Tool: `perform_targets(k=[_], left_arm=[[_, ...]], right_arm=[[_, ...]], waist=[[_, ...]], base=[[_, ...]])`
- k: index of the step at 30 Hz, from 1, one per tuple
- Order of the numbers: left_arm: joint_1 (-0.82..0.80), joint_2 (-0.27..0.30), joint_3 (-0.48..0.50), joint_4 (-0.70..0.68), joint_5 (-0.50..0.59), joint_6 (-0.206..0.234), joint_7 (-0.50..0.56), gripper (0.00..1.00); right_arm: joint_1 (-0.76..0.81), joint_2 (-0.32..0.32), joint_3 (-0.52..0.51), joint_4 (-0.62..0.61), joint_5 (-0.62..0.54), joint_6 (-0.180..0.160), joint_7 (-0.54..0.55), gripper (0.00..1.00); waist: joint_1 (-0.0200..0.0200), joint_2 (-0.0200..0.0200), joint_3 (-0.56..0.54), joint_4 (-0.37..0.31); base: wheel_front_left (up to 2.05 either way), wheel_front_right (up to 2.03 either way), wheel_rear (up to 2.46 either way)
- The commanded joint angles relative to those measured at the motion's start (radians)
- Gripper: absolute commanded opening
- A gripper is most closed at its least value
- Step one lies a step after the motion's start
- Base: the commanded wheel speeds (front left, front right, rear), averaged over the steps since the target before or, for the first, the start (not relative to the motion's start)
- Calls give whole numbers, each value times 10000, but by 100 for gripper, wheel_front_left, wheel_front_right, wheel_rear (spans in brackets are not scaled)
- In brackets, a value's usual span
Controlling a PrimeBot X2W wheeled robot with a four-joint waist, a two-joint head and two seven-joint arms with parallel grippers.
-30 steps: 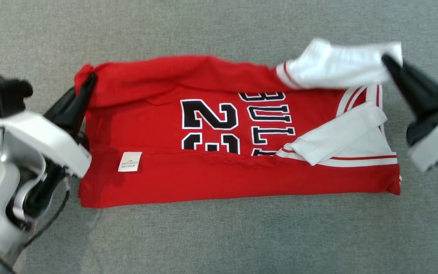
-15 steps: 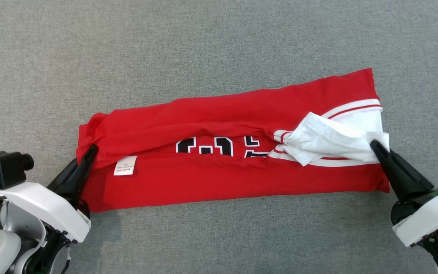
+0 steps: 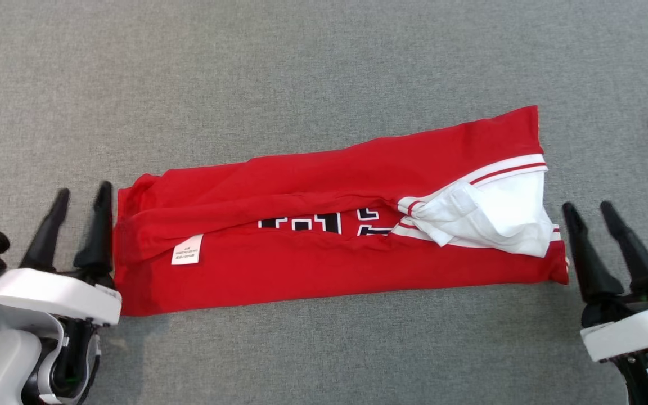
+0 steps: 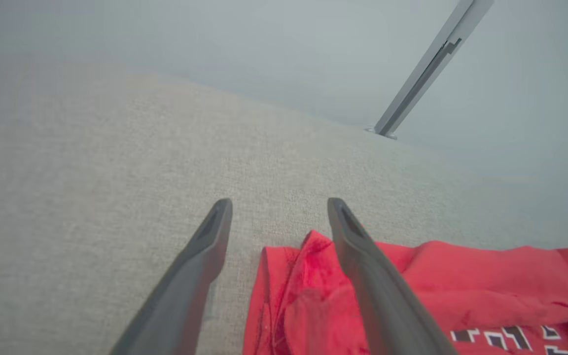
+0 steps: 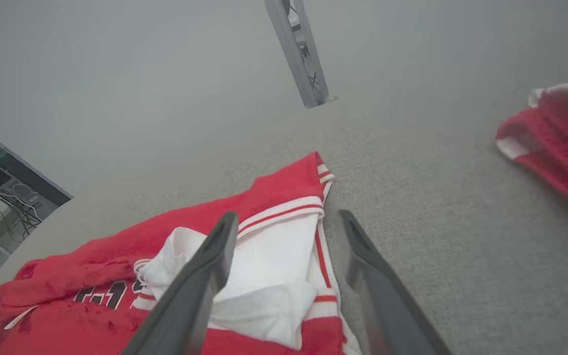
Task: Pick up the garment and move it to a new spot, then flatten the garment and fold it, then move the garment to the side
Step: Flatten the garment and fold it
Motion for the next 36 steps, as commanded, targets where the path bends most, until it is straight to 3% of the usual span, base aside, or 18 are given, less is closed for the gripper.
perform_targets(k=[1,6,10,18,29,36], left_arm=[[-154,-67,148,-14,146,90,-133,100],[-91,-515,1005,-459,1447,608,-494,100],[228,-1036,1809,-1160,2968,778,-496,100],[1079,-1629,2392,-1199,4719,154,-502,100],[1025,-2110,2413,-641,5271,-367,-504,100],[795,-2334,2346,-453,5442,-608,-504,100]], right_arm=[[-89,37,-31,-82,-102,1,-229,100],[-490,222,-542,-198,-1007,1,-1675,100],[-782,281,-622,56,-1936,1,-2127,100],[-926,152,-397,940,-2954,1,-2239,100],[-1296,-193,-275,2150,-3108,1,-2064,100],[-1938,-530,173,3893,-2927,1,-2058,100]], waist=[[0,0,-71,-55],[0,0,-300,-97],[0,0,-486,-56],[0,0,-875,120],[0,0,-893,454],[0,0,-639,646]], base=[[0,0,0],[0,0,0],[0,0,0],[0,0,0],[0,0,0],[0,0,0]])
